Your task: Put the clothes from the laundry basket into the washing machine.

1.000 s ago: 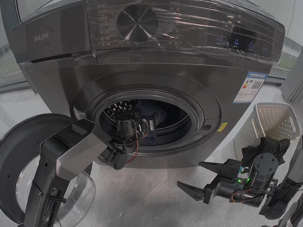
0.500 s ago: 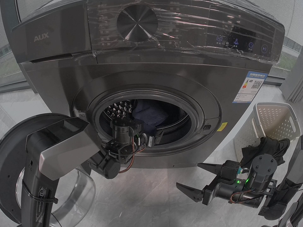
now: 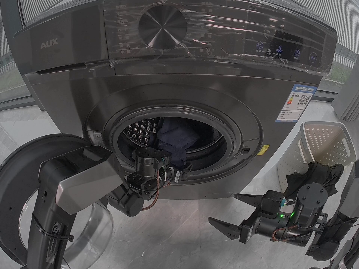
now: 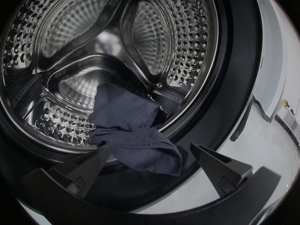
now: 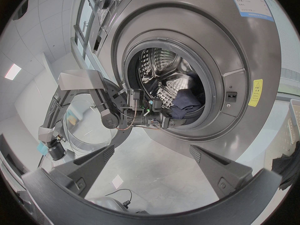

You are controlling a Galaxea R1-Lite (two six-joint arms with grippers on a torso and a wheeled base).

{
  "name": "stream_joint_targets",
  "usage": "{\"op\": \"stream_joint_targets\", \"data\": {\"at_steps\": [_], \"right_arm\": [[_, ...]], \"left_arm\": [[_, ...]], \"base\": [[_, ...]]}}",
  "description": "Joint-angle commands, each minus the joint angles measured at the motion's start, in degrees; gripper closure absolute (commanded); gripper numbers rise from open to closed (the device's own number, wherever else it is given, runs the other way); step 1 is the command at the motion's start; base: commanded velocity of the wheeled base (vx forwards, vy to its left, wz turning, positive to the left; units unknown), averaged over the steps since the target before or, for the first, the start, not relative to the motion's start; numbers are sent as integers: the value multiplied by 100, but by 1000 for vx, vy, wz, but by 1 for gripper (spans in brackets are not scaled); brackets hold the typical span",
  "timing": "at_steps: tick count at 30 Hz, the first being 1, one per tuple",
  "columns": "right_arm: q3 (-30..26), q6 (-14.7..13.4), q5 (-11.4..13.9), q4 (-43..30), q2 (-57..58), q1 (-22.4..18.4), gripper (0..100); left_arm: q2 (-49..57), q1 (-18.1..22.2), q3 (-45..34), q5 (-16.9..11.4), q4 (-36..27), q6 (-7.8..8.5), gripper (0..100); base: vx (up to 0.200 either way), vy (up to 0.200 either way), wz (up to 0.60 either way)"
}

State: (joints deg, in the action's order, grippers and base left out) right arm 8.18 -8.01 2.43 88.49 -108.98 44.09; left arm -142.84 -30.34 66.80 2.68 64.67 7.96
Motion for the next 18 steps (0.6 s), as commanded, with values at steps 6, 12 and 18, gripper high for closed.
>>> {"op": "stream_joint_targets", "data": {"at_steps": [6, 12, 18], "right_arm": [[-1, 1, 4, 1, -9, 3, 0], [8, 1, 4, 10, 0, 3, 0], [17, 1, 4, 1, -9, 3, 0]], "left_arm": [[-227, 28, 333, -5, 151, -5, 100], [-218, 20, 790, -5, 292, -84, 100], [-245, 116, 1485, 83, 300, -295, 100]], "base": [[0, 0, 0], [0, 0, 0], [0, 0, 0]]}}
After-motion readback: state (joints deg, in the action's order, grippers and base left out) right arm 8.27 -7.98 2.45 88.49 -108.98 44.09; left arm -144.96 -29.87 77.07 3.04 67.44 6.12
